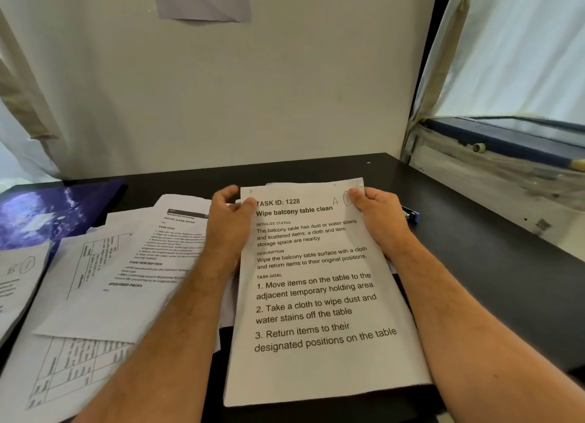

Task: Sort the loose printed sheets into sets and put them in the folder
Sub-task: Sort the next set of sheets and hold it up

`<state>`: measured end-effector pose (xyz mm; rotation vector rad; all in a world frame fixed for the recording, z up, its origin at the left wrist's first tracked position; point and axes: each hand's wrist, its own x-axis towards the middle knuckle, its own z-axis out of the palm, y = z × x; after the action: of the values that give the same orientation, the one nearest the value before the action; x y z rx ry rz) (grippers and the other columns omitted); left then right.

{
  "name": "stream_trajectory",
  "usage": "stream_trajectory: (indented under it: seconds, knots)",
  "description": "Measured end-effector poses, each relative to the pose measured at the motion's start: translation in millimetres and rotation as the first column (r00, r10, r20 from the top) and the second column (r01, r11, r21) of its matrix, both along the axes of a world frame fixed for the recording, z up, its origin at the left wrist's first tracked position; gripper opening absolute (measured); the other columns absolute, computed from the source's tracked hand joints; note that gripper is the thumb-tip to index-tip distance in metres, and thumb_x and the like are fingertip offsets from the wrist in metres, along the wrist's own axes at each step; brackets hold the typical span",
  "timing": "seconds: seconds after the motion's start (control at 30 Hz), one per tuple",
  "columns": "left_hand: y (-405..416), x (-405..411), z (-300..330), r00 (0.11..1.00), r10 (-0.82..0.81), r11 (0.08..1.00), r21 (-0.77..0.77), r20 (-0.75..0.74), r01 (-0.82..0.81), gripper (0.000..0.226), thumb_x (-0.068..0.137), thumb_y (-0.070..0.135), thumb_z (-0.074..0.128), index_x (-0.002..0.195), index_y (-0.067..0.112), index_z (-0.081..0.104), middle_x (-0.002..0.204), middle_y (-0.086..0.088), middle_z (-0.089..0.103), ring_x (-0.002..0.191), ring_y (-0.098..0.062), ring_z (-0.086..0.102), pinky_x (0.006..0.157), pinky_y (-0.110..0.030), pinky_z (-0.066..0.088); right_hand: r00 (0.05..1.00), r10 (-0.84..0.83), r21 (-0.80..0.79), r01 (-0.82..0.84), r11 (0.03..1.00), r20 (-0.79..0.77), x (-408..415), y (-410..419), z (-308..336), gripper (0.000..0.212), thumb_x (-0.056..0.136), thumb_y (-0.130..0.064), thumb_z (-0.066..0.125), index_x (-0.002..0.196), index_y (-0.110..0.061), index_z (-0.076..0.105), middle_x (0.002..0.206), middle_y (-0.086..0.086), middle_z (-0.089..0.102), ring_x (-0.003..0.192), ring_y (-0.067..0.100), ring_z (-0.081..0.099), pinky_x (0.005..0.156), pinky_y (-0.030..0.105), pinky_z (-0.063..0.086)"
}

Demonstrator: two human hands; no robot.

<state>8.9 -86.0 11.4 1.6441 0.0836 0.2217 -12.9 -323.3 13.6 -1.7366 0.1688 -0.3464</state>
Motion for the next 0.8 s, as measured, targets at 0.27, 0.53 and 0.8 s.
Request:
stream_trajectory:
  seconds: [0.27,0.53,0.8]
  knots:
    - [-55,6,22,0.844,-0.372,0.589,0.801,0.386,-0.107,0.048,0.104,0.017,0.042,0.151,0.020,0.036,0.156,-0.001,0.040,0.148,-0.016,0.029,0.126,-0.041,0.013,0.999,0.034,-0.041,-0.033,0.999,0.018,3,0,-1,0.024,0.102,-0.032,0.055,0.100,-0.016,0.072,0.089,0.004,0.077,0.077,0.023,0.076,0.074,0.044,0.062]
    - [-110,35,13,0.907,-0.340,0.549,0.836,0.248,-0.022,0.027,0.103,0.030,0.046,0.124,0.032,0.063,0.112,0.006,0.071,0.104,-0.014,0.064,0.124,-0.044,0.017,1.000,-0.001,-0.133,-0.001,0.991,-0.017,11,-9,-5,0.026,0.100,-0.027,0.058,0.090,-0.009,0.073,0.080,0.007,0.076,0.069,0.020,0.073,0.064,0.034,0.060]
    - [-108,36,-11,0.878,-0.327,0.711,0.703,0.350,-0.016,0.012,0.102,0.030,0.052,0.113,0.030,0.056,0.095,0.005,0.070,0.080,-0.011,0.067,0.080,-0.034,0.058,0.948,-0.284,-0.484,0.319,0.815,0.146,23,-24,-2,0.016,0.098,-0.032,0.060,0.101,-0.022,0.072,0.090,-0.007,0.071,0.078,0.004,0.066,0.077,0.024,0.054]
